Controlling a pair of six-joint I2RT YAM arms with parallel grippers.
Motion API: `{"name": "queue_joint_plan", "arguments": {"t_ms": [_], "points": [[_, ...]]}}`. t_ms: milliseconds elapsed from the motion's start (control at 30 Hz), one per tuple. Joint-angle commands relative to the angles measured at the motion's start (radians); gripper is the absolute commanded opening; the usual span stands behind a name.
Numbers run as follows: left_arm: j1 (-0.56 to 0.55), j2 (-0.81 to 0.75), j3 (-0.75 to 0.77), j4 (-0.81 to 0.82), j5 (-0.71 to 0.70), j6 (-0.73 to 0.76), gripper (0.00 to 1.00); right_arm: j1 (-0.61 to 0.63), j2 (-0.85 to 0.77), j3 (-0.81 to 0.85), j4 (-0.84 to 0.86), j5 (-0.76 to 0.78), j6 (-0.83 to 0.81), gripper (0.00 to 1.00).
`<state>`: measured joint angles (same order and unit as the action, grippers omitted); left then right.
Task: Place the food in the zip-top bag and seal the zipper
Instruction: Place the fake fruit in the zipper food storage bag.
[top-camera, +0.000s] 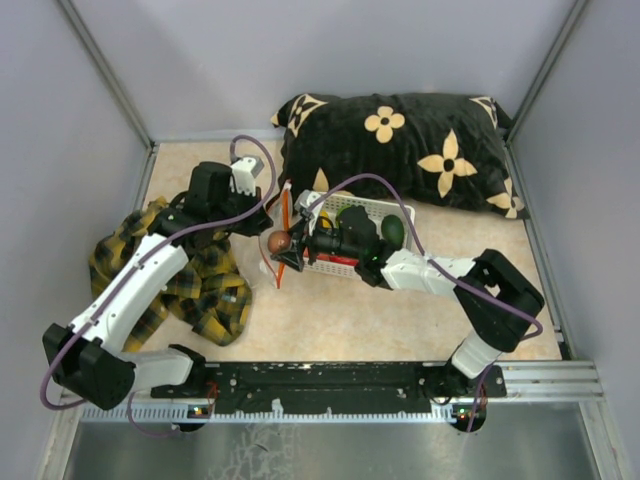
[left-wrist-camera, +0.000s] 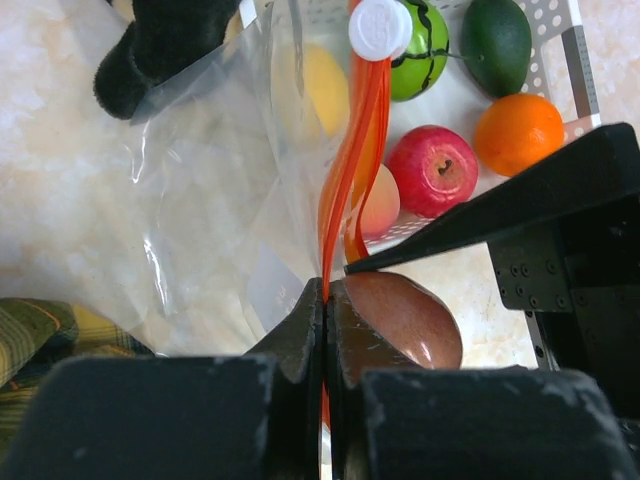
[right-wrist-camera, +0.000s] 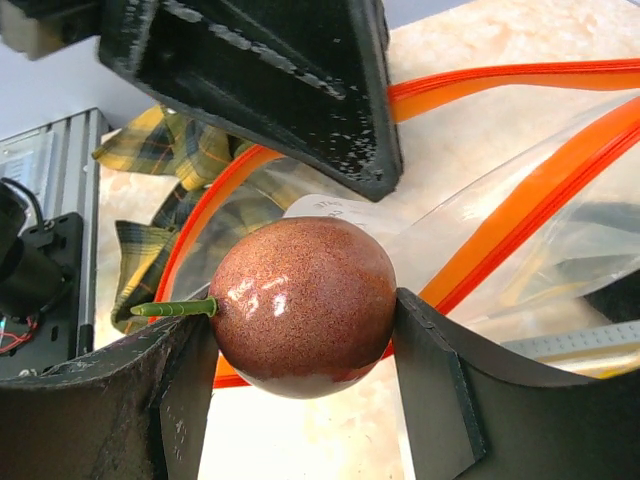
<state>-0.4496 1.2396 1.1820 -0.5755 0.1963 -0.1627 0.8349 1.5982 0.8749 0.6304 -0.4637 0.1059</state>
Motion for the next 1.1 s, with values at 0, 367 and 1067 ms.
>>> {"name": "queue_joint_plan", "arguments": {"t_ms": [0,367,1067], "points": [[-0.003,-0.009,-0.009,0.027,0.049,0.012,0.00,-0.001,-0.022,0.055,-0.043,0.112,0.004,0.32],[-0.005,0.028,-0.012,0.020,0.161,0.012,0.00,-0.002,0.007,0.162,-0.175,0.250,0.187,0.36],[-0.005,0.019,-0.003,0.011,0.188,0.037,0.00,0.000,0.105,0.103,0.067,-0.060,-0.102,0.35]]}}
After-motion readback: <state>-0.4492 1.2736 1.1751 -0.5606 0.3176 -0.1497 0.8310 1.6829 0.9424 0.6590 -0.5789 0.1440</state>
